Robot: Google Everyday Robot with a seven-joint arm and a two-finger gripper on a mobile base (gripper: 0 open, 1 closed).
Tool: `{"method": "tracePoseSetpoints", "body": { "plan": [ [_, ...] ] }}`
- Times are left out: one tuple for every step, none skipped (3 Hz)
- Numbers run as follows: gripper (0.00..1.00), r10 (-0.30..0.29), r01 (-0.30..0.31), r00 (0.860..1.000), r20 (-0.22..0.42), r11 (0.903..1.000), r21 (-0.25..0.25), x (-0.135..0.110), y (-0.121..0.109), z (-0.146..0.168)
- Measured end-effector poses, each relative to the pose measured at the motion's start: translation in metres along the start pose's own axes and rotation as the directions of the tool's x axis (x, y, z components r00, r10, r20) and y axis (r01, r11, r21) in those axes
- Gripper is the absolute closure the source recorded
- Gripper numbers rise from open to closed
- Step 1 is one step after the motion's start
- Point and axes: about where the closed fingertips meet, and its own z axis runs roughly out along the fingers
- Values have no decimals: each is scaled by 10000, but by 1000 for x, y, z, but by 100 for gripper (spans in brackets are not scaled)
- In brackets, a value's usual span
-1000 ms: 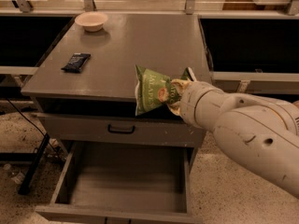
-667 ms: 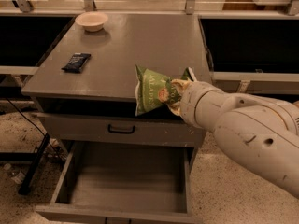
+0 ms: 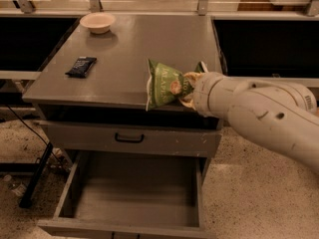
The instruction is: Pick green jalapeno chip bag from middle drawer and place on counter
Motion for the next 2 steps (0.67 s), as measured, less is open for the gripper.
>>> {"method": "tracePoseSetpoints", "body": {
  "plan": [
    [100, 31, -30, 10000, 40, 9999, -156, 3, -10, 17],
    [100, -28, 31, 9999, 108, 9995, -325, 1, -14, 31]
  ]
}}
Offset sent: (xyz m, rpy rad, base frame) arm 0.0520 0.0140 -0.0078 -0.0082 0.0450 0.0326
